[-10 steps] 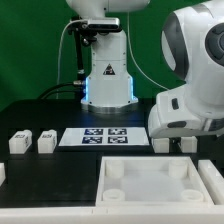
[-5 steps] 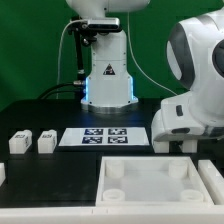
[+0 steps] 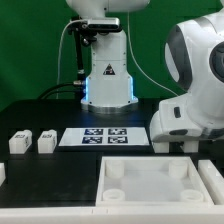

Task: Assemble one leg

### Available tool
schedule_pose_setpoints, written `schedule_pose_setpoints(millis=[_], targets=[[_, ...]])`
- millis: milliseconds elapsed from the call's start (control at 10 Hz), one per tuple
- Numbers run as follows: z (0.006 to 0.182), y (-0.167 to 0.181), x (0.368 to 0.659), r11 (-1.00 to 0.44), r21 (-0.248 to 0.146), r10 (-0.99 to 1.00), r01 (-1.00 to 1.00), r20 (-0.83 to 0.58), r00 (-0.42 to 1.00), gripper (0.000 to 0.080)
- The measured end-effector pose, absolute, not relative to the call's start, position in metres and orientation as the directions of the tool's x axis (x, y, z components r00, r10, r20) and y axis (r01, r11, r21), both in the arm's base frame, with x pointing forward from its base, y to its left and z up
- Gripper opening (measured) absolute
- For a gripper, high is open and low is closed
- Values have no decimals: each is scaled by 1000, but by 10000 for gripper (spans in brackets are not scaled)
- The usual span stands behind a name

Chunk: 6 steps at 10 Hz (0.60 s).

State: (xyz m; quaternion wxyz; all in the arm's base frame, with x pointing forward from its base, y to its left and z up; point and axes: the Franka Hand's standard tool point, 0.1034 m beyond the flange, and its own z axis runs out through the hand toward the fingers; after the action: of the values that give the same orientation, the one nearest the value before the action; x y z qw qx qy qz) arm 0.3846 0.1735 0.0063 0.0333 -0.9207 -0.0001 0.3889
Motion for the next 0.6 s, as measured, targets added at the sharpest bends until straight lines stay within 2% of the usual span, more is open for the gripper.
schedule_pose_setpoints(millis=[100,200,600], targets=[[6,174,385,-998,-62,26,-26,-716,698,352],[6,174,385,-998,-62,26,-26,-716,698,310],[6,174,385,-998,-62,26,-26,-716,698,310]])
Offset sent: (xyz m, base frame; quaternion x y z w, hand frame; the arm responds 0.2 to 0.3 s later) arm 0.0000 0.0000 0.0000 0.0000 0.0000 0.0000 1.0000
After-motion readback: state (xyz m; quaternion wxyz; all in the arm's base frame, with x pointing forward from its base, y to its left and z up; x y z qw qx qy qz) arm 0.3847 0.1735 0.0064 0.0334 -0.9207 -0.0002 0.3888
